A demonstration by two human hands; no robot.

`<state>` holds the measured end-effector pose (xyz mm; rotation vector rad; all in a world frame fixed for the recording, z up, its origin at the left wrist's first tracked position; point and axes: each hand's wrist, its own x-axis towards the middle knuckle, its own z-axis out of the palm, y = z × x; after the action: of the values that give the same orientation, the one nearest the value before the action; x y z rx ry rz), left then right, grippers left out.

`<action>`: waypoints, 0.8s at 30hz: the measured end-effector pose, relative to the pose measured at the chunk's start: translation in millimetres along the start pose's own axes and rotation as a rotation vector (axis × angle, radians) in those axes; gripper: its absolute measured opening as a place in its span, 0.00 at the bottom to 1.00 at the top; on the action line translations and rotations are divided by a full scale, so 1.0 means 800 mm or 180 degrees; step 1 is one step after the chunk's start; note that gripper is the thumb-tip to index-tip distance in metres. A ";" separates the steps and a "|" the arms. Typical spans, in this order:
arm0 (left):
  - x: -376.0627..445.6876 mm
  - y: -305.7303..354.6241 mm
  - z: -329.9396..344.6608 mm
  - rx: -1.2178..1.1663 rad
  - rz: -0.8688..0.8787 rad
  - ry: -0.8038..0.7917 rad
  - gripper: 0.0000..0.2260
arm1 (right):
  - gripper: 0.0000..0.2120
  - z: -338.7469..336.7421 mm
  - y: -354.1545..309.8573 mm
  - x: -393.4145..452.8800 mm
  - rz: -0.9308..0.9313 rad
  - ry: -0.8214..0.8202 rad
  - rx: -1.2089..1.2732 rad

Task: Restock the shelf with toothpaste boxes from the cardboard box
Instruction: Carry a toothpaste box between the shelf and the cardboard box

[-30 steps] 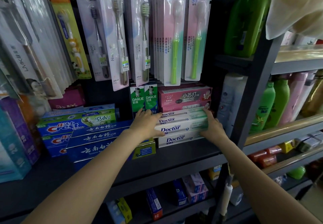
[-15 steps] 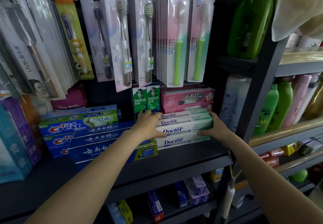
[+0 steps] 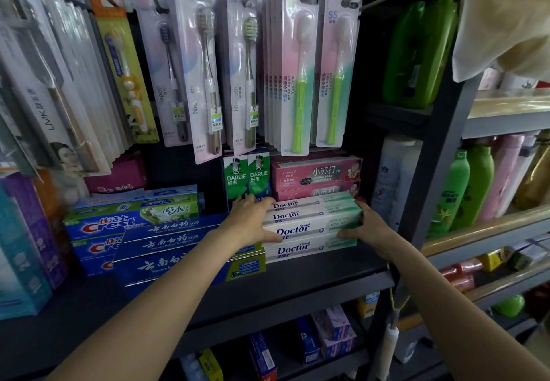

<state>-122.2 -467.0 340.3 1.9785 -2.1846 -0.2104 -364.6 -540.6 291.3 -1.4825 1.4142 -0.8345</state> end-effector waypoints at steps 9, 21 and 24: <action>0.002 0.008 -0.012 0.0581 0.0108 -0.0346 0.41 | 0.50 0.002 -0.037 -0.017 -0.0698 0.0162 -0.1842; 0.015 0.001 -0.010 0.0922 0.0291 -0.0355 0.41 | 0.41 0.037 -0.055 -0.019 -0.1738 -0.0283 -0.3952; 0.015 0.000 -0.006 0.0931 0.0310 -0.0227 0.41 | 0.40 0.035 -0.053 -0.021 -0.1731 -0.0313 -0.4038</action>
<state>-122.3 -479.2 345.5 2.0268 -2.4717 0.0579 -324.8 -522.3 321.5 -2.8896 1.5294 -0.0351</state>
